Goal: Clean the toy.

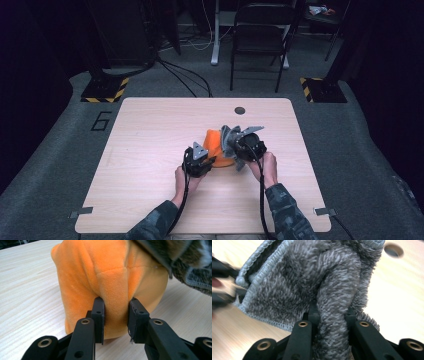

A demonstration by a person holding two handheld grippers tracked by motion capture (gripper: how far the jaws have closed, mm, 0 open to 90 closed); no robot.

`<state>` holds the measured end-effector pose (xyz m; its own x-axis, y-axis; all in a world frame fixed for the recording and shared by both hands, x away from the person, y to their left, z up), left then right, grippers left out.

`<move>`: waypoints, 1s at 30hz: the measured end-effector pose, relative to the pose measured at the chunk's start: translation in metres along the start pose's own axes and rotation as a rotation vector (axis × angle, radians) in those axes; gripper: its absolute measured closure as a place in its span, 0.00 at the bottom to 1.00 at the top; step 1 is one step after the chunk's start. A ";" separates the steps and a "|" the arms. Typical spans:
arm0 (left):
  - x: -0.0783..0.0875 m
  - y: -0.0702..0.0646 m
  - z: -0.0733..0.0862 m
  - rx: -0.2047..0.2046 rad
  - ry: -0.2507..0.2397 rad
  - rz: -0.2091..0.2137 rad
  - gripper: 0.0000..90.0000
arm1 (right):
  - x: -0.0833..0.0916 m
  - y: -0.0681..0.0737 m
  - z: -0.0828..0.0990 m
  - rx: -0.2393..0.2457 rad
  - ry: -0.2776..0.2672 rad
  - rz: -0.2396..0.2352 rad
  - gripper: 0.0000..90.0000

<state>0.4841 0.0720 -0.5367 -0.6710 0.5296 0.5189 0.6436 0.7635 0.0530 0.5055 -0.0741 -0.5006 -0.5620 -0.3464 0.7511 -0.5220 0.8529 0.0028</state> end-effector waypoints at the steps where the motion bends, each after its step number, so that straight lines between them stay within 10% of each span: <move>1: 0.000 0.000 0.000 0.000 0.001 -0.001 0.78 | -0.003 -0.004 0.005 -0.006 0.015 0.006 0.84; 13: -0.001 0.002 0.000 0.013 -0.007 0.002 0.76 | -0.035 -0.028 0.042 -0.067 0.158 0.026 0.84; 21: -0.001 0.003 -0.001 0.012 -0.005 -0.001 0.75 | 0.015 -0.023 -0.005 -0.090 -0.075 -0.017 0.84; 25: 0.001 0.005 0.000 0.006 0.007 -0.011 0.65 | -0.005 0.001 -0.001 -0.022 -0.014 -0.019 0.85; 30: 0.011 0.009 -0.003 -0.042 0.009 -0.070 0.45 | -0.010 -0.003 0.002 -0.023 -0.011 -0.013 0.85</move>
<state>0.4838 0.0835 -0.5275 -0.7114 0.4721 0.5205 0.6105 0.7821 0.1251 0.5112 -0.0740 -0.5092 -0.5622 -0.3619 0.7436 -0.5147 0.8569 0.0279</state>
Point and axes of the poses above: each handheld gripper's, and its own axes: x roughly backward along the jaws, z roughly out of its underside, y roughly to its left, the point moved 8 cm from there along -x, roughly forward along the jaws, and after that the axes turned 4 degrees about -x, right-handed, at the moved point
